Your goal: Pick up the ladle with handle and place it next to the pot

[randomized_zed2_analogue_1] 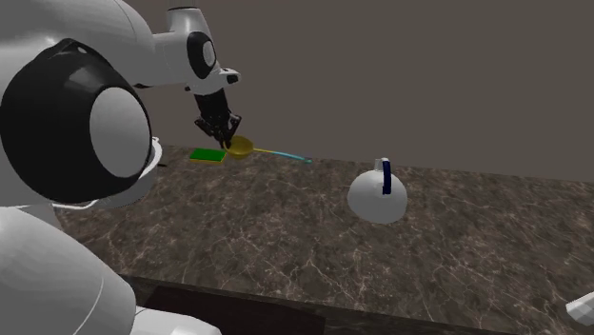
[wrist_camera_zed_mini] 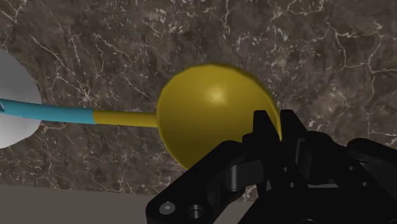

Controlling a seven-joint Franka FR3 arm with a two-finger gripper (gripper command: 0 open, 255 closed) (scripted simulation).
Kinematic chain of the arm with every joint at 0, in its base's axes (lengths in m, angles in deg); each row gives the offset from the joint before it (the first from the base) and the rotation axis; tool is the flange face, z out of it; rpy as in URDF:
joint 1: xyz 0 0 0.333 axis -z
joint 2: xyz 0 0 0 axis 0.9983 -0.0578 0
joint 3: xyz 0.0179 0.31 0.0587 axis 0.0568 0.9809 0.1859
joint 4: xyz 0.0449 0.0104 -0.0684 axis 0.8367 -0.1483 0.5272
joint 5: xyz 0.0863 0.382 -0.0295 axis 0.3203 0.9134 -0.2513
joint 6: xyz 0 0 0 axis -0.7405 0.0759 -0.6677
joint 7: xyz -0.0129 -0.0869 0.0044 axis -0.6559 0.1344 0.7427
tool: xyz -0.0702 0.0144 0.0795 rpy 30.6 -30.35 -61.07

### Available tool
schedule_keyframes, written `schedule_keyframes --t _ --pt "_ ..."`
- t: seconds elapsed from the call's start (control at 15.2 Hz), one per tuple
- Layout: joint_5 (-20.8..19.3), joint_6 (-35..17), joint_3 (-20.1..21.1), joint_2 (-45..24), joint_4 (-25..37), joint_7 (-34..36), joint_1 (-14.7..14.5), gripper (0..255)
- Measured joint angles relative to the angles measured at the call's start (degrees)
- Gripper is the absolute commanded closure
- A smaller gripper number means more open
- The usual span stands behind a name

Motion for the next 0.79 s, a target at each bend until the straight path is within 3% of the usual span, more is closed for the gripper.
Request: schedule_keyframes --t 0.79 --pt "5.5 1.6 7.7 14.8 -13.8 11.8 -7.0 255"
